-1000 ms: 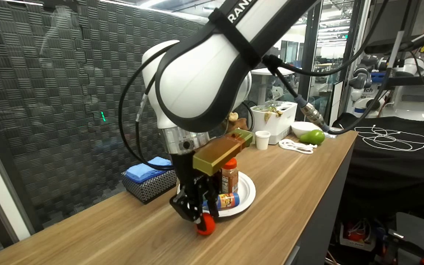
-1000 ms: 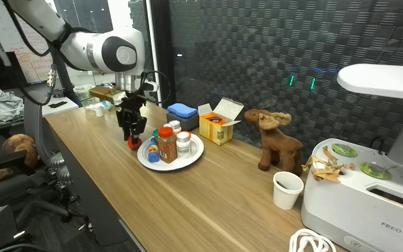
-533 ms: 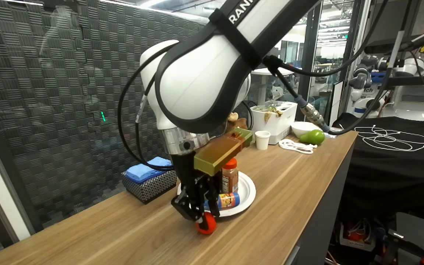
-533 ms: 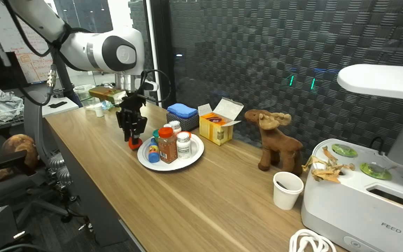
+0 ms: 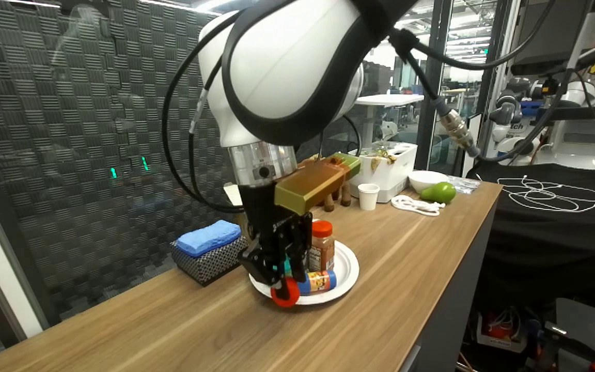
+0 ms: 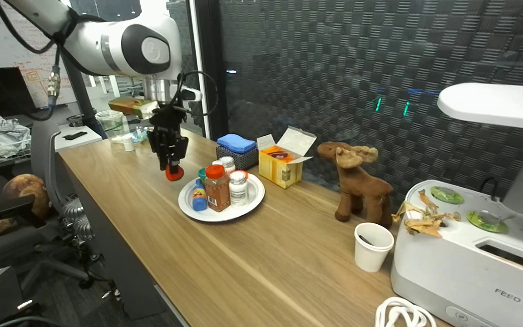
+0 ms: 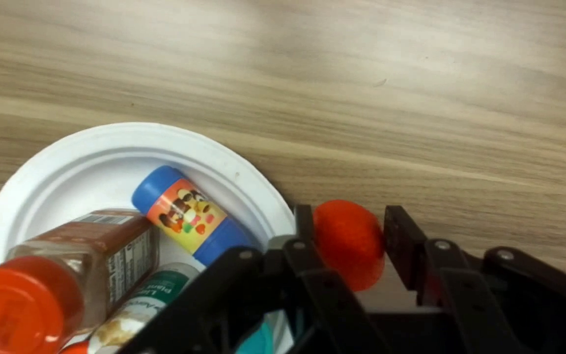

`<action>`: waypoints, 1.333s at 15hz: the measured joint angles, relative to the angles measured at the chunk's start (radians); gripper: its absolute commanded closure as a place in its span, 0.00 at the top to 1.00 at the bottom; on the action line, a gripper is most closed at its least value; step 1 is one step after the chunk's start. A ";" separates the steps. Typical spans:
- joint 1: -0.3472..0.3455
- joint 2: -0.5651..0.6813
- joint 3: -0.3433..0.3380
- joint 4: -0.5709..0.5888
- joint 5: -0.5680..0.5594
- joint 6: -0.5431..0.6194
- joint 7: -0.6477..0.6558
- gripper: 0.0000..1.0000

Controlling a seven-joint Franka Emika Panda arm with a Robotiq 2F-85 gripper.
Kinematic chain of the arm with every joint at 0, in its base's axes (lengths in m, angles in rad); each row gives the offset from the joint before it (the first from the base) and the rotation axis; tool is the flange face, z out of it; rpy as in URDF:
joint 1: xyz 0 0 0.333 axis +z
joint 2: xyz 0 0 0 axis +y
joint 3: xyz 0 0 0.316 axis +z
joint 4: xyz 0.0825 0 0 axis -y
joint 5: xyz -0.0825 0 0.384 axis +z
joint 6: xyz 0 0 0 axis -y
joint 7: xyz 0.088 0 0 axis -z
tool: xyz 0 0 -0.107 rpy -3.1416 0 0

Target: Pick up all the objects surrounding the white plate and arrange them on the plate

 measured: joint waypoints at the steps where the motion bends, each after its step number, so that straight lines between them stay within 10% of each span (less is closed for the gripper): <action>1: -0.001 -0.026 -0.001 -0.017 0.001 0.000 0.002 0.16; 12: -0.079 -0.287 -0.051 -0.307 0.002 0.061 0.176 0.16; 20: -0.185 -0.261 -0.112 -0.336 0.029 0.140 0.178 0.16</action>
